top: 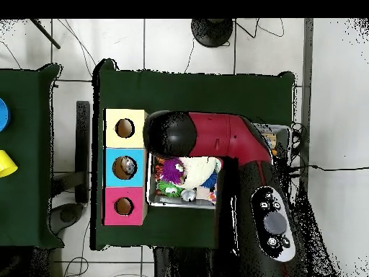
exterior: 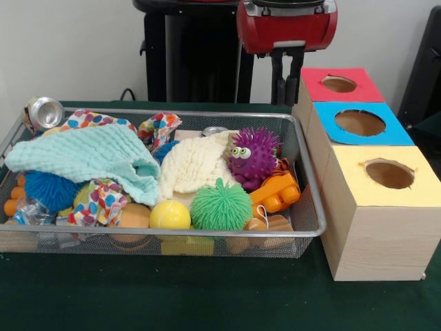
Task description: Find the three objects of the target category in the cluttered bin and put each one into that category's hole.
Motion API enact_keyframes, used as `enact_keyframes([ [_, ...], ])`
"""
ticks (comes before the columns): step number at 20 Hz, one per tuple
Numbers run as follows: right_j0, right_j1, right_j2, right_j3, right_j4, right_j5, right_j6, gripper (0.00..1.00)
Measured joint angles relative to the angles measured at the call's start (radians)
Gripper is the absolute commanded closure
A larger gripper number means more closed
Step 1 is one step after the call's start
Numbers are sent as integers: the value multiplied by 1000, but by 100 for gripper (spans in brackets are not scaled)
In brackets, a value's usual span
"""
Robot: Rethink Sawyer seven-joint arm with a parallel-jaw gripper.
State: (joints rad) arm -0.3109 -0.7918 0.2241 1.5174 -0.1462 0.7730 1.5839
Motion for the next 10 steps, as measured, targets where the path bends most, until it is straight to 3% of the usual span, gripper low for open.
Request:
enact_keyframes([
  [10,17,-20,-14,-10,-3,22,0,100],
])
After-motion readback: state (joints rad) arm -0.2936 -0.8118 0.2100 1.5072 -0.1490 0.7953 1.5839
